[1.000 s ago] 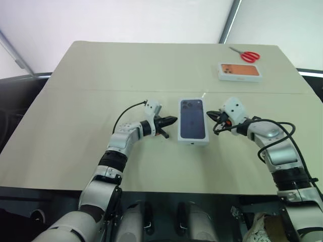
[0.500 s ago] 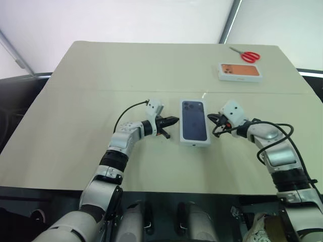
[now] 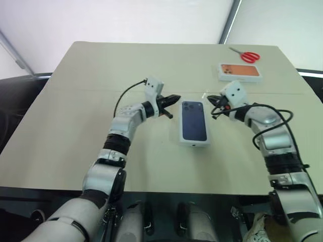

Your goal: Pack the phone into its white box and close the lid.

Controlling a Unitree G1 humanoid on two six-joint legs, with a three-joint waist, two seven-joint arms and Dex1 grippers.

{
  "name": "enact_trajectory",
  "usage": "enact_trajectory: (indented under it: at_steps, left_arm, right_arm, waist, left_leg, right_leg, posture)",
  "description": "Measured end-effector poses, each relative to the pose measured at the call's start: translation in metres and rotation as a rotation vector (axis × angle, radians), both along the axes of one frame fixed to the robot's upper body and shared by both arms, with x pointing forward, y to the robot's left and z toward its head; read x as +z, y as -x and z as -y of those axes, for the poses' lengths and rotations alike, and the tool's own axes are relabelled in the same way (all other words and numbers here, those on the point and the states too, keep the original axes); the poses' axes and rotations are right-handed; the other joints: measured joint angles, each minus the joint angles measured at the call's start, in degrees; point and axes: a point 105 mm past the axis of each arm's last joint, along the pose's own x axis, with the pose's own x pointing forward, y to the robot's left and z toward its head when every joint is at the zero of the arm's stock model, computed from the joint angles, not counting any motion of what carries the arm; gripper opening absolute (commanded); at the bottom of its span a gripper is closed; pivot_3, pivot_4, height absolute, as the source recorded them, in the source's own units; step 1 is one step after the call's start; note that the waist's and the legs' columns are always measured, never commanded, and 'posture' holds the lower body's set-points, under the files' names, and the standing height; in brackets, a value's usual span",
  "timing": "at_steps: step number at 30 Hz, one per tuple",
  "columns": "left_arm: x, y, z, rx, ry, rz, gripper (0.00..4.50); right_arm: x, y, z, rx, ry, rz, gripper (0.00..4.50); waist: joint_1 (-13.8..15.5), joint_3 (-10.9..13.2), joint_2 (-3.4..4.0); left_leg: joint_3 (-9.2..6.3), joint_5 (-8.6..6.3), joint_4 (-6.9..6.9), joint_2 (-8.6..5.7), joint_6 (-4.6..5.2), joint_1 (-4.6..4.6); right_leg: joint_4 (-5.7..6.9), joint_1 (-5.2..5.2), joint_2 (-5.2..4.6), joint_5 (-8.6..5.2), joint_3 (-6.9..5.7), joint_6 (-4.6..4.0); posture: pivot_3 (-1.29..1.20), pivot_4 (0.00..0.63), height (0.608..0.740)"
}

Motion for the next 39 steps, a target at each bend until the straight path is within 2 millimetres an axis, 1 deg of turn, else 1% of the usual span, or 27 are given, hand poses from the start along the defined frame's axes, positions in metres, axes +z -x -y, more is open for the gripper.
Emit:
enact_trajectory:
  at_steps: [3,6,8,10,15,18,20,21,22,23,25,27,28,30,33,35,36,37,38,39]
  left_arm:
    - [-0.019,0.0,0.015,-0.004,-0.043,-0.033,0.0]
    - [-0.035,0.001,0.018,0.0,-0.106,-0.027,0.0]
    - [-0.037,0.004,0.022,-0.023,-0.167,0.032,0.0]
    - [-0.038,0.006,0.023,-0.043,-0.185,0.047,0.0]
    - [-0.046,0.02,0.017,-0.133,-0.195,0.074,0.0]
    - [-0.051,0.038,0.004,-0.206,-0.177,0.075,0.0]
    - [-0.054,0.054,-0.002,-0.261,-0.151,0.041,0.0]
    - [-0.056,0.065,-0.006,-0.307,-0.14,0.015,0.0]
    - [-0.058,0.078,-0.007,-0.356,-0.14,0.0,0.0]
    - [-0.061,0.085,-0.008,-0.383,-0.142,-0.011,0.0]
    - [-0.062,0.095,-0.005,-0.41,-0.147,-0.024,0.0]
    - [-0.062,0.098,-0.004,-0.421,-0.149,-0.036,0.0]
    - [-0.065,0.1,-0.002,-0.431,-0.16,-0.054,0.0]
    - [-0.071,0.103,0.0,-0.437,-0.172,-0.08,0.0]
    - [-0.073,0.099,-0.001,-0.413,-0.179,-0.083,0.0]
    - [-0.072,0.096,-0.003,-0.394,-0.178,-0.081,0.0]
    - [-0.07,0.092,-0.005,-0.376,-0.177,-0.08,0.4]
    - [-0.066,0.086,-0.007,-0.355,-0.177,-0.073,0.55]
    - [-0.059,0.079,-0.013,-0.324,-0.171,-0.059,0.89]
    - [-0.05,0.071,-0.023,-0.284,-0.174,-0.038,1.28]
  right_arm:
    - [-0.014,-0.005,-0.004,0.008,0.037,-0.022,0.01]
    - [-0.029,-0.006,-0.005,-0.003,0.065,-0.058,0.01]
    - [-0.034,-0.002,-0.005,0.009,0.094,-0.068,0.01]
    - [-0.037,0.005,-0.007,0.043,0.112,-0.08,0.01]
    - [-0.041,0.024,-0.006,0.103,0.131,-0.121,0.01]
    - [-0.045,0.049,-0.007,0.192,0.132,-0.185,0.01]
    - [-0.048,0.065,-0.007,0.237,0.116,-0.239,0.01]
    - [-0.049,0.071,-0.008,0.258,0.106,-0.262,0.01]
    - [-0.05,0.078,-0.009,0.277,0.097,-0.29,0.01]
    - [-0.051,0.083,-0.008,0.292,0.099,-0.309,0.01]
    - [-0.05,0.091,-0.008,0.319,0.11,-0.341,0.01]
    - [-0.05,0.094,-0.01,0.336,0.108,-0.353,0.01]
    - [-0.05,0.095,-0.012,0.345,0.106,-0.359,0.01]
    - [-0.05,0.096,-0.013,0.353,0.108,-0.359,0.01]
    - [-0.05,0.094,-0.016,0.357,0.104,-0.357,0.01]
    - [-0.049,0.09,-0.018,0.343,0.057,-0.367,0.01]
    - [-0.047,0.086,-0.019,0.335,0.014,-0.383,0.4]
    - [-0.047,0.084,-0.021,0.33,-0.02,-0.397,0.56]
    - [-0.044,0.083,-0.022,0.329,-0.058,-0.408,0.91]
    - [-0.039,0.08,-0.02,0.324,-0.08,-0.4,1.33]
  waist:
    - [-0.17,0.0,0.0]
    - [-0.3,0.0,0.0]
    - [-0.19,-0.03,0.01]
    - [-0.19,-0.05,0.0]
    - [-0.24,-0.1,0.02]
    - [-0.23,-0.15,0.03]
    - [-0.2,-0.17,0.03]
    - [-0.2,-0.19,0.03]
    - [-0.2,-0.21,0.06]
    - [-0.18,-0.22,0.08]
    - [0.27,-0.25,0.03]
    - [0.33,-0.26,0.02]
    - [0.29,-0.26,0.02]
    - [0.1,-0.26,0.02]
    - [0.0,-0.25,0.02]
    - [-0.15,-0.25,0.01]
    - [-0.11,-0.24,0.01]
    - [-0.06,-0.23,0.01]
    - [-0.04,-0.21,0.02]
    - [-0.05,-0.2,0.03]
  left_leg:
    - [0.03,0.0,0.0,-0.01,0.0,0.01]
    - [0.03,0.01,-0.01,0.01,0.0,0.02]
    - [0.02,0.0,-0.01,0.01,0.0,0.08]
    - [0.01,0.0,0.01,0.02,0.0,0.09]
    - [-0.05,-0.01,0.01,0.05,-0.02,0.12]
    - [-0.08,-0.02,0.01,0.08,-0.02,0.13]
    - [-0.1,-0.02,0.02,0.09,-0.03,0.16]
    - [-0.11,-0.02,0.02,0.1,-0.03,0.16]
    - [-0.11,-0.02,0.02,0.1,-0.04,0.17]
    - [-0.12,-0.03,0.02,0.1,-0.03,0.19]
    - [-0.21,-0.05,0.06,0.07,0.0,0.17]
    - [-0.22,-0.09,0.06,0.07,0.07,0.17]
    - [-0.22,-0.21,0.05,0.06,0.25,0.16]
    - [-0.22,-0.19,0.05,0.07,0.23,0.12]
    - [-0.22,-0.08,0.05,0.08,0.04,0.12]
    - [-0.21,-0.07,0.05,0.09,0.04,0.12]
    - [-0.21,-0.07,0.05,0.09,0.05,0.1]
    - [-0.21,-0.07,0.05,0.1,0.05,0.06]
    - [-0.21,-0.07,0.05,0.1,0.06,0.01]
    - [-0.21,-0.07,0.05,0.09,0.05,-0.02]
  right_leg:
    - [0.01,-0.01,0.01,0.01,0.0,0.02]
    - [0.07,-0.03,0.01,0.01,0.02,0.02]
    - [0.09,0.0,0.01,0.0,0.02,0.02]
    - [0.09,0.01,0.0,0.0,0.02,0.01]
    - [0.09,0.03,-0.05,0.01,0.03,-0.01]
    - [0.09,0.05,-0.1,0.01,0.08,-0.02]
    - [0.09,0.09,-0.12,0.01,0.08,-0.03]
    - [0.08,0.09,-0.12,0.02,0.08,-0.05]
    - [0.08,0.09,-0.13,0.02,0.08,-0.06]
    - [0.08,0.11,-0.15,0.02,0.08,-0.06]
    - [-0.01,0.2,-0.19,0.02,-0.01,-0.06]
    - [-0.1,0.23,-0.21,0.02,-0.03,-0.07]
    - [-0.1,0.22,-0.22,0.02,-0.03,-0.07]
    - [-0.09,0.17,-0.22,0.02,-0.04,-0.06]
    - [-0.09,0.16,-0.21,0.02,-0.05,-0.06]
    - [-0.09,0.15,-0.2,0.06,-0.05,-0.11]
    - [-0.08,0.11,-0.2,0.08,-0.05,-0.15]
    - [-0.08,0.06,-0.2,0.1,-0.06,-0.18]
    - [-0.07,0.01,-0.21,0.11,-0.06,-0.19]
    - [-0.06,-0.01,-0.21,0.11,-0.06,-0.18]
  posture:
    - [0.0,0.15,0.738]
    - [0.0,0.15,0.738]
    - [0.0,0.15,0.738]
    - [0.0,0.15,0.738]
    - [0.0,0.15,0.738]
    - [0.0,0.15,0.738]
    - [0.0,0.15,0.738]
    - [0.0,0.15,0.738]
    - [0.0,0.15,0.738]
    - [0.0,0.15,0.738]
    - [0.0,0.15,0.738]
    - [0.0,0.15,0.738]
    - [0.0,0.15,0.738]
    - [0.0,0.15,0.738]
    - [0.0,0.15,0.738]
    - [0.0,0.15,0.738]
    - [0.0,0.15,0.738]
    - [0.0,0.15,0.738]
    - [0.0,0.15,0.738]
    - [0.0,0.15,0.738]
